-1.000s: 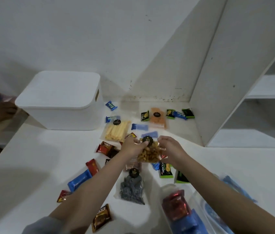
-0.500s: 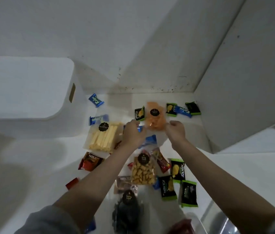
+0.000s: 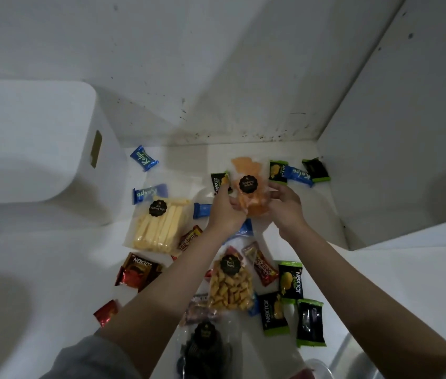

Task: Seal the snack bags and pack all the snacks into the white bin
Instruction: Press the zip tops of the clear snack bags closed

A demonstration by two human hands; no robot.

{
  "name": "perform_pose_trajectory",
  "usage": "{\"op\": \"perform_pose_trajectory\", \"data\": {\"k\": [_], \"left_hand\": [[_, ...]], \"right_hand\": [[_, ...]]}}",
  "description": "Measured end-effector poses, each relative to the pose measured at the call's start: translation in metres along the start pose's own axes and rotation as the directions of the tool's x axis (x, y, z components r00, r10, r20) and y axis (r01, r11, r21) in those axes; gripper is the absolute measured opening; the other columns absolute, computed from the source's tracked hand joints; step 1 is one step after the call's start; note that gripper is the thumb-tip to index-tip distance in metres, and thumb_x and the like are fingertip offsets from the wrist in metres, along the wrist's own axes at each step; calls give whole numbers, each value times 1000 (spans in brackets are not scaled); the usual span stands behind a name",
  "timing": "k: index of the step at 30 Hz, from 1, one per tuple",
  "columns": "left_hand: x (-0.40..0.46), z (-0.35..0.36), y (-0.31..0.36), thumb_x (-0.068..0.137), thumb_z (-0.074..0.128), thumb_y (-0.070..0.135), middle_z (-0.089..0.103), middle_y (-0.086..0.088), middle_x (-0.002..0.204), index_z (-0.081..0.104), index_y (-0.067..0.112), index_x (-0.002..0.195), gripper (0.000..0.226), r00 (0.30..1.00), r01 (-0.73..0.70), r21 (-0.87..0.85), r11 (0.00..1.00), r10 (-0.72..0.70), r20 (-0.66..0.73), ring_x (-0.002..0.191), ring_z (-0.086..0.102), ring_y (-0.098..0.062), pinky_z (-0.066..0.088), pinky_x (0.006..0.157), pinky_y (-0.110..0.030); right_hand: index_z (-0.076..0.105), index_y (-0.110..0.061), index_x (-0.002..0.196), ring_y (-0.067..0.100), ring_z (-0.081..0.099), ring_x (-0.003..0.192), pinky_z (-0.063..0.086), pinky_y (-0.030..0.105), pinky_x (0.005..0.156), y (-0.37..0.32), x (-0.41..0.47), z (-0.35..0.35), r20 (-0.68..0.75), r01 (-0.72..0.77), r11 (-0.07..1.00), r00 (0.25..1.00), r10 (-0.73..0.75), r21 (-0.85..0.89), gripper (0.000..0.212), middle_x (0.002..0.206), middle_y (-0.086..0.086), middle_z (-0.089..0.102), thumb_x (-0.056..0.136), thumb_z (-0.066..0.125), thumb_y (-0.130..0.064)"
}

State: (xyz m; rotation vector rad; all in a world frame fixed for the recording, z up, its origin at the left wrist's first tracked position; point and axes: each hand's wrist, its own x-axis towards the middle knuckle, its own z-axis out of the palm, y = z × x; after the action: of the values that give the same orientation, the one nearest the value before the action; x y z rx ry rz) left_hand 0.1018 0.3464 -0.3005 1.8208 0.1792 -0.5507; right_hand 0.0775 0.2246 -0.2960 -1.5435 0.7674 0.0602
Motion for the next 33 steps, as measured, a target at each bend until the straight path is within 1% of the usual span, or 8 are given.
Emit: {"op": "perform_pose_trajectory", "data": {"k": [7,10,15,19,22,24,30,33], "left_hand": [[-49,-8,14,79,69,-4,51,-5,100,31,15,133,69,987,-162,-78,984,161,-25,82,54,-4,50,71,-17],[-74,-14,28,85,65,3,51,4,103,38,22,115,45,971,-234,-81,969,229,-72,87,53,-1,50,63,-8],[-112,-25,48,86,59,0,53,3,103,45,23,92,27,922,-382,-26,924,378,-83,107,53,-16,49,86,-26],[-141,-35,66,88,64,17,60,4,104,50,25,97,19,914,-402,-82,912,394,-91,100,59,-13,50,90,-29],[-161,-45,79,90,63,22,64,3,102,55,23,104,17,872,-479,-65,875,467,-147,96,60,-9,49,83,-16],[-176,-50,87,90,63,18,65,2,95,60,22,95,7,846,-516,-56,855,498,-190,90,62,-10,49,75,-12],[-208,-63,97,91,60,12,68,-3,81,65,17,81,12,789,-600,-5,800,591,-167,79,64,-18,54,83,-34],[-220,-68,98,90,60,14,67,-2,78,65,21,78,15,752,-642,6,766,632,-187,76,63,-18,54,81,-37]], "right_hand": [[56,-11,102,14,59,78,50,14,56,-11,-44,-19,26,188,980,981,-190,63,42,93,8,60,74,58,20],[53,-18,93,18,60,84,52,24,69,-17,-66,-27,39,251,964,966,-256,89,35,92,3,59,77,66,10],[59,-28,102,16,60,89,49,32,77,-28,-104,-45,32,334,938,941,-338,87,13,91,-1,64,90,63,-25],[63,-32,91,21,63,89,50,38,76,-35,-135,-56,42,381,919,921,-386,100,5,96,10,69,90,62,-27],[63,-31,91,22,64,91,52,39,76,-38,-158,-62,75,423,903,901,-428,72,4,98,8,69,90,62,-27],[63,-30,90,25,66,93,53,37,73,-39,-170,-65,95,455,888,883,-459,60,3,99,9,70,90,62,-28],[62,-31,93,29,65,93,48,31,71,-43,-189,-70,123,530,847,839,-530,30,6,99,12,68,89,63,-26],[54,-27,110,20,60,95,48,26,76,-51,-198,-70,79,566,824,823,-562,-25,26,101,4,62,87,66,-27]]}}
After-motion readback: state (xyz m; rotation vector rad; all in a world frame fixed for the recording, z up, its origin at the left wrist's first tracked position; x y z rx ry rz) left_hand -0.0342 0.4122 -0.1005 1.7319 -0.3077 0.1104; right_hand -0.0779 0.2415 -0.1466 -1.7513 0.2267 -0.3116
